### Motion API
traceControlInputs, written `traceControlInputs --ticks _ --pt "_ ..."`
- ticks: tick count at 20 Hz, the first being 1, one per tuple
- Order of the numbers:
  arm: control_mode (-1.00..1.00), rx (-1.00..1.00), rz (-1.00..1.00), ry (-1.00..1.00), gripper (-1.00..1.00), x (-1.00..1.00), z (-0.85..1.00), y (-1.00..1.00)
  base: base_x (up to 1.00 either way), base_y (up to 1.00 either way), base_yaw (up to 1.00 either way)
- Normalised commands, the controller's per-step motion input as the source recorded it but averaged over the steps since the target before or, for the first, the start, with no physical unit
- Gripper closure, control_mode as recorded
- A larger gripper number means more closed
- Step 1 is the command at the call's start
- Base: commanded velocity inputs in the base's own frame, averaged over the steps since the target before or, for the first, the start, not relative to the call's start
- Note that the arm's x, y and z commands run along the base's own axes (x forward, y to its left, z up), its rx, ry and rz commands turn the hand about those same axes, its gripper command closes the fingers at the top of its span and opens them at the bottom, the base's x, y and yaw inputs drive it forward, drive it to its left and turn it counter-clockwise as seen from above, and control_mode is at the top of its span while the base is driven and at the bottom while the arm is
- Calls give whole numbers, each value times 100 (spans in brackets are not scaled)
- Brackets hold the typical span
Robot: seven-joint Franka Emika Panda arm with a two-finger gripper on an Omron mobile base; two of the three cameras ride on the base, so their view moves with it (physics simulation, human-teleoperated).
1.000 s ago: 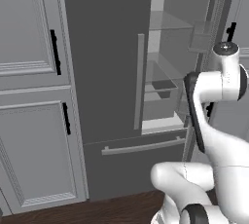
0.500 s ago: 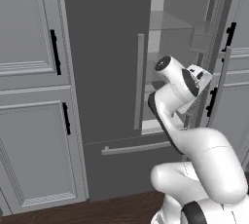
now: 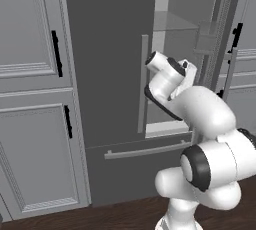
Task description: Take the strawberry from the fridge and place it on top of the pancake, located on the dining counter.
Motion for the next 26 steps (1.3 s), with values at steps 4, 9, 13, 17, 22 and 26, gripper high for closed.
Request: traceControlInputs --ticks 4,9,13,17,22,26 --pt "-100 0 12 14 -100 1 -6 -57 0 0 0" --pt "-100 0 11 16 -100 0 -12 -47 0 0 0" --pt "-100 -3 8 18 -100 -16 -9 -44 0 0 0" --pt "-100 0 5 8 -100 -54 0 -73 0 0 0" --pt "-100 0 6 4 -100 -62 0 -97 0 0 0" --pt "-100 -1 15 1 -100 -31 0 -46 0 0 0"
